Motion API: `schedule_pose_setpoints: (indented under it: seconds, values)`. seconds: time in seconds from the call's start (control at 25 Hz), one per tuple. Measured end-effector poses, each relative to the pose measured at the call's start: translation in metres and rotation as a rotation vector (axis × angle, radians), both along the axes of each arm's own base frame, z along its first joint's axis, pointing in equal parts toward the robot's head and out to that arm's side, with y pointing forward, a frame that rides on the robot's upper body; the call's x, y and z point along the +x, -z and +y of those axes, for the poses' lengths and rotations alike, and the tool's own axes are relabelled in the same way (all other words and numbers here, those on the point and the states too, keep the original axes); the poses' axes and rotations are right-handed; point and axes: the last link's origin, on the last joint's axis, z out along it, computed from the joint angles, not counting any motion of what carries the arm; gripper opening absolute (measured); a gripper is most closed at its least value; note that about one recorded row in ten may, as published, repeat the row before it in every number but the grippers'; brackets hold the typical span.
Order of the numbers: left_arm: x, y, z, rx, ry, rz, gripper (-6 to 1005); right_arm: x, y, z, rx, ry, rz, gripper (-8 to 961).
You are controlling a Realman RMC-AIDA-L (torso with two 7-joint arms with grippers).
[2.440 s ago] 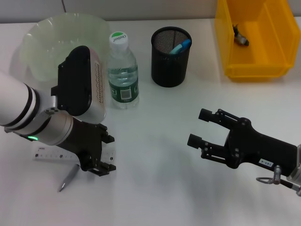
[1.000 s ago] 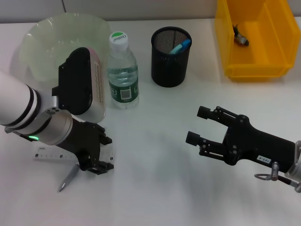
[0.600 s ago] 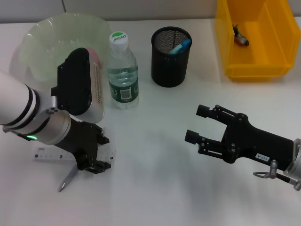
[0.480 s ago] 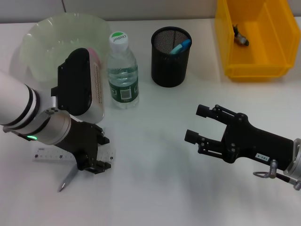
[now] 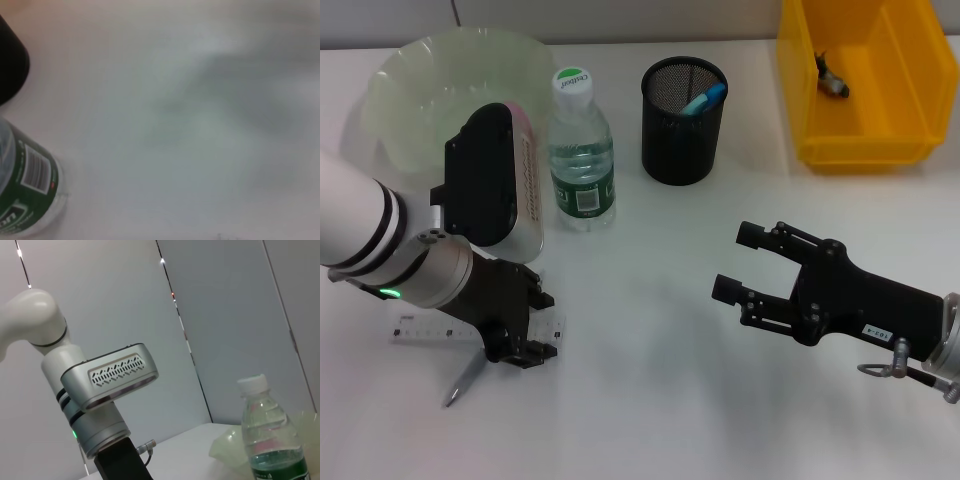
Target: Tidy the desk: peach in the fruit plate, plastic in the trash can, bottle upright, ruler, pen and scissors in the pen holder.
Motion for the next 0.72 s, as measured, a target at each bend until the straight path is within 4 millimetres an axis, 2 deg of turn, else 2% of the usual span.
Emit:
schedule_pose_setpoints:
  seconds: [0.4,0.72]
  values:
    - [0.0013,-0.0001,0.0010,0.001,0.004,0.000,401,0.0002,0.0000,-0.0002,-0.001,0.002,0.001,812]
    - [0.0023,-0.0013,0.0024,0.008,0.008,-0.004,379,0.0001,-0.0002,0.0000,0.000,0.003,0.002,812]
